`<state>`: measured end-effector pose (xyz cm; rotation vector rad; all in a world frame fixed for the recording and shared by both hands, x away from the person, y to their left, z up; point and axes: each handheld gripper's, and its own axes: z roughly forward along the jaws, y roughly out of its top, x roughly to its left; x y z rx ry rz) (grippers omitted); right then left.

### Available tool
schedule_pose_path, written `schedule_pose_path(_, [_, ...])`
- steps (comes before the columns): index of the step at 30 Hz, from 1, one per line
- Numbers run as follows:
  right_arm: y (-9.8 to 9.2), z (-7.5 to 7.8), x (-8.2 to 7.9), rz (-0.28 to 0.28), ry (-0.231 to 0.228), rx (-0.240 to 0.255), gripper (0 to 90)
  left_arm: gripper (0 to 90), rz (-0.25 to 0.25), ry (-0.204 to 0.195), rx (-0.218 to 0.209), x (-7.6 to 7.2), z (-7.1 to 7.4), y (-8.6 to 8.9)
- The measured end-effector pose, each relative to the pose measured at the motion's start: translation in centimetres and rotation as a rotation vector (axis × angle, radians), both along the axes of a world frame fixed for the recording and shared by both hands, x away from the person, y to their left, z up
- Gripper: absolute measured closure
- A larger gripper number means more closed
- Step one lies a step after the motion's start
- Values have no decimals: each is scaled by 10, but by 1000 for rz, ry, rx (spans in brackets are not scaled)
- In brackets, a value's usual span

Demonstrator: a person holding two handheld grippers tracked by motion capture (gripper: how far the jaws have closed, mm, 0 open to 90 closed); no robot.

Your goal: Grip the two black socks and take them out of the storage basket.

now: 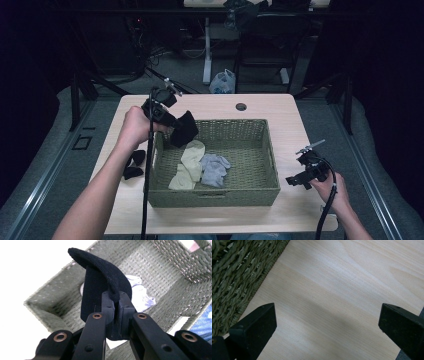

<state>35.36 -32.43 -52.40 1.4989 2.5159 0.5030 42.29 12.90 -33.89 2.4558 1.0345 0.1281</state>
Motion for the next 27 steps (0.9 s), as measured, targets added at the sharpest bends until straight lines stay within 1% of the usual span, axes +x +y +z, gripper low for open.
schedule_pose_path(7, [0,0,0,3,3,-1,13,861,40,-29,2,1,18,19])
schedule_pose_path(9, [0,0,0,3,3,-1,13,861,55,-36,-1,0,22,25])
schedule_pose_path(10, [0,0,0,3,3,-1,13,861,55,-36,-1,0,22,25])
schedule_pose_path(11, [0,0,0,3,3,0,13,861,70,-40,-4,-1,24,32])
schedule_pose_path(12, [0,0,0,3,3,-1,13,861,70,-40,-4,-1,24,32])
schedule_pose_path(13, [0,0,0,3,2,-2,13,861,86,-41,-5,-2,26,40])
schedule_pose_path(14, [0,0,0,2,2,-1,12,861,94,-44,-6,-2,27,44])
schedule_pose_path(15, [0,0,0,2,2,-1,13,861,94,-44,-6,-2,27,44])
schedule_pose_path(18, [1,0,0,-2,-2,1,12,861,128,-48,-7,-4,30,61])
schedule_pose_path(19, [1,0,0,-2,-2,0,13,861,128,-48,-7,-4,30,61])
schedule_pose_path(20, [1,0,0,-2,-2,0,13,861,151,-53,-10,-6,31,69])
schedule_pose_path(24, [1,0,0,0,-1,-5,13,861,189,-57,-13,-9,32,87])
schedule_pose_path(26, [1,0,0,-1,-1,-5,13,861,196,-58,-14,-9,32,90])
schedule_pose_path(27, [1,0,0,3,3,-8,13,861,216,-59,-16,-11,31,98])
